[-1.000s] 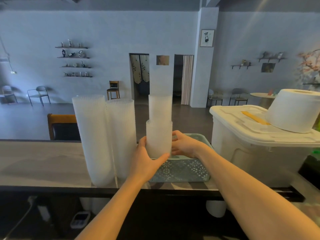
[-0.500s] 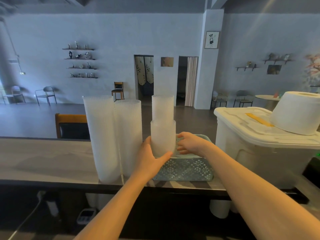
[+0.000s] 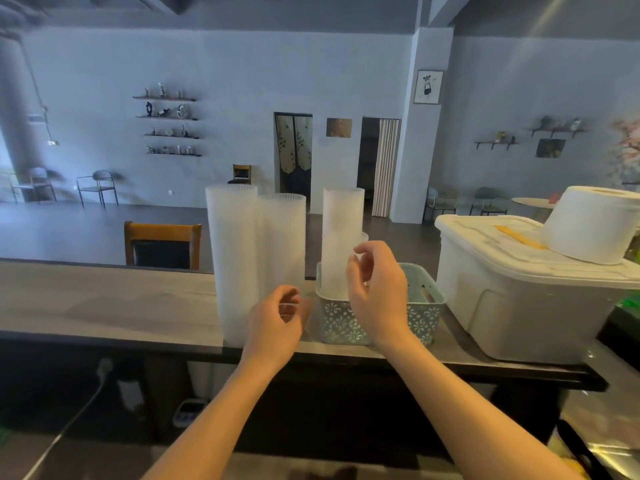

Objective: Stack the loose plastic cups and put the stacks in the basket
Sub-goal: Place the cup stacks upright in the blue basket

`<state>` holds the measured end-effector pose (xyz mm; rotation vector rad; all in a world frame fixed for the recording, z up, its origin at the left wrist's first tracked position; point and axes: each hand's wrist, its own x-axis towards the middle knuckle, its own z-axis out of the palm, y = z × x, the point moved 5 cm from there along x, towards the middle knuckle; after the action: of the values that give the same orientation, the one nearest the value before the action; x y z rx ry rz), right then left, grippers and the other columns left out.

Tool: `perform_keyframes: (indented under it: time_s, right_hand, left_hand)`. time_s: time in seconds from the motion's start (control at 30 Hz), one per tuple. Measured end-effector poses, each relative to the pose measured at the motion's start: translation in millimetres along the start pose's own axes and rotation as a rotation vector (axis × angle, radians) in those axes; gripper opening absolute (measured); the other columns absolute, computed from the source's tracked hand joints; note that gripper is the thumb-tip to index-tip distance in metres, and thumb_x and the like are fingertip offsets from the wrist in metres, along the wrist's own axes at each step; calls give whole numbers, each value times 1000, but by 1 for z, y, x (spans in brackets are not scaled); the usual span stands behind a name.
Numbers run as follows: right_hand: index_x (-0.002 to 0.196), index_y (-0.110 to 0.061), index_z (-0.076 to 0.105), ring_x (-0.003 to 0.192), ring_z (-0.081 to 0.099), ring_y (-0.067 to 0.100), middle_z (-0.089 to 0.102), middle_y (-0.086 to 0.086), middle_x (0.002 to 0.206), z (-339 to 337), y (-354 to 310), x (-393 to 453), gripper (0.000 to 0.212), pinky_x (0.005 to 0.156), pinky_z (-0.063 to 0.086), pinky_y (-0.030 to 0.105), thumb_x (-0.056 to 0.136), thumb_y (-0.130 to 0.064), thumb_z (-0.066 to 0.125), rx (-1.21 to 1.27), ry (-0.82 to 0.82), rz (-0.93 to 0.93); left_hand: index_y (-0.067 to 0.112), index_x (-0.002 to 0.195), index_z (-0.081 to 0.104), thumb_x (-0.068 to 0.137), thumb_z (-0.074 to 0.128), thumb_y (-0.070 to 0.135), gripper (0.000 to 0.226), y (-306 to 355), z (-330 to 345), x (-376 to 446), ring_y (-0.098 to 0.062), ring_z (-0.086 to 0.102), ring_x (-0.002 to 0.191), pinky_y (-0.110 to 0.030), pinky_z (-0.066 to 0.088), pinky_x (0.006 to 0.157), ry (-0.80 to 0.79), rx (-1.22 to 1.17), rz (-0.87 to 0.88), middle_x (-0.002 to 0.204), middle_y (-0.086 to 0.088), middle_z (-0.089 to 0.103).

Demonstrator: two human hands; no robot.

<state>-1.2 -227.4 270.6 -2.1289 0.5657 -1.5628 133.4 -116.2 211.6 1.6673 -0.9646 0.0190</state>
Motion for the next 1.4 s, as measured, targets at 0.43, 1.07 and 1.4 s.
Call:
perform_keyframes:
  time_s: [0.43, 1.07, 1.4]
  right_hand:
    - [147, -12, 33, 126, 44, 9, 43, 0, 139, 87, -25, -42, 66, 104, 42, 23, 92, -25, 67, 80, -300, 106]
    - [156, -15, -3, 129, 48, 33, 40, 14, 143, 154, 7, -23, 107, 106, 45, 46, 84, -29, 75, -6, -286, 508]
    - [153, -14, 17, 129, 48, 27, 45, 8, 141, 140, 6, -35, 101, 106, 45, 44, 78, -39, 80, -29, -289, 434]
  left_hand:
    - [14, 149, 23, 75, 81, 38, 97, -54, -72, -2, -26, 36, 130, -35, 40, 97, 361, 157, -8, 143, -12, 35]
    - [24, 145, 28, 72, 85, 37, 94, -98, -55, 36, -13, 46, 110, -35, 45, 88, 89, -69, -189, 119, 7, 45]
    - [26, 134, 41, 71, 84, 43, 79, -105, -69, 27, -20, 58, 109, -47, 56, 88, 183, -73, -165, 120, 0, 56]
